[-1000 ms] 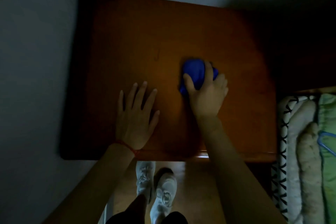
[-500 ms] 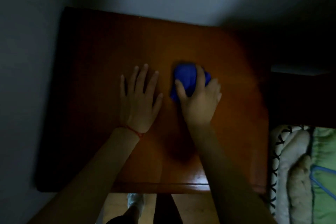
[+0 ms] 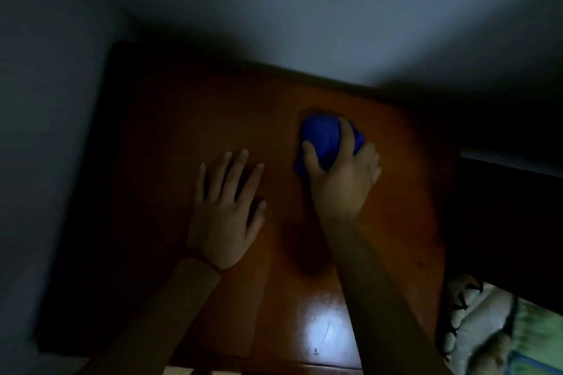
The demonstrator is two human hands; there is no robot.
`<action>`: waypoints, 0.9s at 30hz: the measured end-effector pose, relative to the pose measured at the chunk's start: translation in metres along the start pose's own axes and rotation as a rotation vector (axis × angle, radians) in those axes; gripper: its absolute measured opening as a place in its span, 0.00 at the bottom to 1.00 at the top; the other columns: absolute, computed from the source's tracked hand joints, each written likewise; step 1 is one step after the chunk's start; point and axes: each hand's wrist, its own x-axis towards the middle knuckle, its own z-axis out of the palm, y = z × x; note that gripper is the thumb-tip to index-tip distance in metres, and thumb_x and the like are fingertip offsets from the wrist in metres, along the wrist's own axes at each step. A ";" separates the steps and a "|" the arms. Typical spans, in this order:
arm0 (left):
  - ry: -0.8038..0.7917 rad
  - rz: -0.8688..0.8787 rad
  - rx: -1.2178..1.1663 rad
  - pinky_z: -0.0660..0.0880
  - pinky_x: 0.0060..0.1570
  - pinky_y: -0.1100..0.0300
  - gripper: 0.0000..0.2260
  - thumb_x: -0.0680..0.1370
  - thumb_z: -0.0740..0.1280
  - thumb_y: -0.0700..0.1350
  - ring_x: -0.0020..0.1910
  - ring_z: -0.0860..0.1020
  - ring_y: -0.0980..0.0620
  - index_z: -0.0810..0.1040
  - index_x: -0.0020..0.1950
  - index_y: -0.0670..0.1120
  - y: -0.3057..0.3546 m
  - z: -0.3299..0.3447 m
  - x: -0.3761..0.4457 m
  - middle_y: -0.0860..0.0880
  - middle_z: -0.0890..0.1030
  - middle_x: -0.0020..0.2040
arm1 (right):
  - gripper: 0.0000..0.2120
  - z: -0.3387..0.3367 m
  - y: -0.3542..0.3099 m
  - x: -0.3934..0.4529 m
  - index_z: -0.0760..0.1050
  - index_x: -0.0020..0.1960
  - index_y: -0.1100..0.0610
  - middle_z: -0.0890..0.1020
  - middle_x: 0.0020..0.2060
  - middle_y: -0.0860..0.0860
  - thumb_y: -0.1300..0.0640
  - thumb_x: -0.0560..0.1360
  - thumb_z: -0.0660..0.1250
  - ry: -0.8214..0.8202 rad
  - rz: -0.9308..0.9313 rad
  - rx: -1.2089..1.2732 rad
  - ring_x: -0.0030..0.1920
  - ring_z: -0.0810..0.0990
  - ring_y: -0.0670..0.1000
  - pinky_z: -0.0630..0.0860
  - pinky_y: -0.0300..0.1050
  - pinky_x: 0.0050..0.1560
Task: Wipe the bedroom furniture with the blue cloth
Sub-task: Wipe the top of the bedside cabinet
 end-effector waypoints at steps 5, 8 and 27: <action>0.000 -0.009 -0.001 0.55 0.66 0.39 0.23 0.76 0.58 0.52 0.70 0.62 0.41 0.66 0.69 0.46 0.000 -0.001 0.002 0.39 0.69 0.70 | 0.30 0.003 -0.017 0.048 0.66 0.67 0.55 0.72 0.55 0.64 0.42 0.71 0.65 -0.007 -0.036 0.014 0.55 0.70 0.62 0.63 0.51 0.54; 0.003 -0.011 -0.007 0.54 0.66 0.39 0.23 0.76 0.58 0.52 0.69 0.62 0.41 0.66 0.69 0.46 0.000 -0.001 0.002 0.39 0.69 0.69 | 0.30 0.005 -0.025 0.063 0.63 0.69 0.53 0.71 0.58 0.62 0.42 0.72 0.65 -0.017 0.000 0.025 0.58 0.68 0.60 0.61 0.48 0.54; -0.008 -0.044 0.044 0.51 0.67 0.40 0.23 0.76 0.57 0.53 0.70 0.61 0.42 0.64 0.71 0.47 -0.026 -0.005 -0.022 0.40 0.68 0.71 | 0.30 0.016 -0.043 -0.014 0.61 0.70 0.51 0.72 0.55 0.60 0.39 0.73 0.60 -0.120 -0.134 0.020 0.53 0.70 0.58 0.58 0.46 0.51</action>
